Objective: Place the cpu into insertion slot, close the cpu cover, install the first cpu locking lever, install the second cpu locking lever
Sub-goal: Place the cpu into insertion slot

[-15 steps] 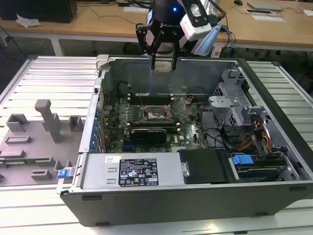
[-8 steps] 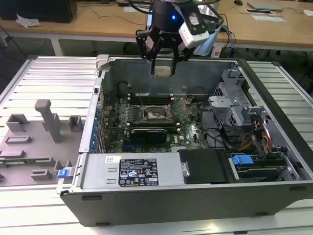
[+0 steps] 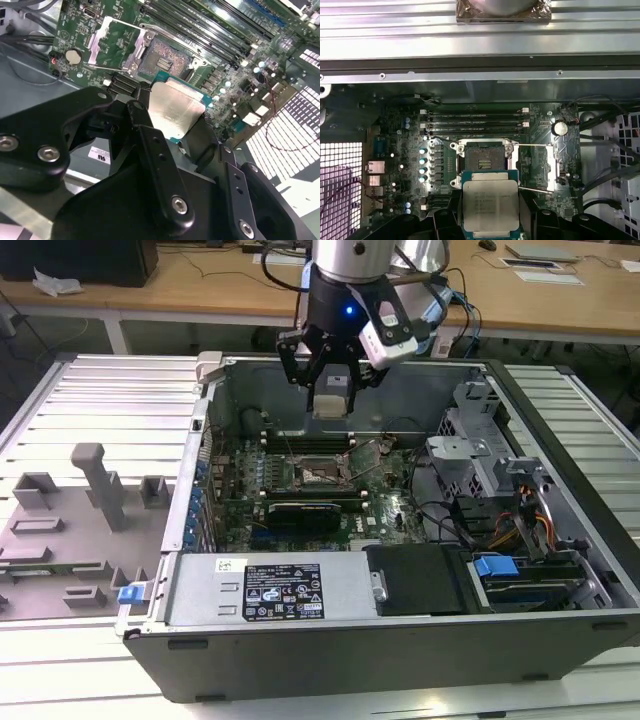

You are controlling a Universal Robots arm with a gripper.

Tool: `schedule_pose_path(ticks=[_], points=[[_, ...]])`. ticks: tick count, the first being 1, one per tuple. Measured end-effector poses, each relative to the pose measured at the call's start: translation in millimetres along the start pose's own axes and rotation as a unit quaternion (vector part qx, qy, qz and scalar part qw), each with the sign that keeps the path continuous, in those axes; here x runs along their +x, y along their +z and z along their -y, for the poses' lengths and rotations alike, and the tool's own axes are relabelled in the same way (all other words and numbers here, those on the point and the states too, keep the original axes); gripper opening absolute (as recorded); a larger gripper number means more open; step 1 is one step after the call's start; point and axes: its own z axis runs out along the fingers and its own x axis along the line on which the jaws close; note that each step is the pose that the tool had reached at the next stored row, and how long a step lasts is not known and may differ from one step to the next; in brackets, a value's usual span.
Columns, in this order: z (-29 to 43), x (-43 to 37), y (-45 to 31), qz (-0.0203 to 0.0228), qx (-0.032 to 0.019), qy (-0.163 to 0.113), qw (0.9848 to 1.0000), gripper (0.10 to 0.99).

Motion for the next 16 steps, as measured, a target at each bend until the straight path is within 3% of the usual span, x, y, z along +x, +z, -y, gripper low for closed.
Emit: schedule_pose_path(ticks=[16], points=[[3.1, 5.8, 33.2, 0.0081, 0.0002, 0.0, 1.0, 0.541]])
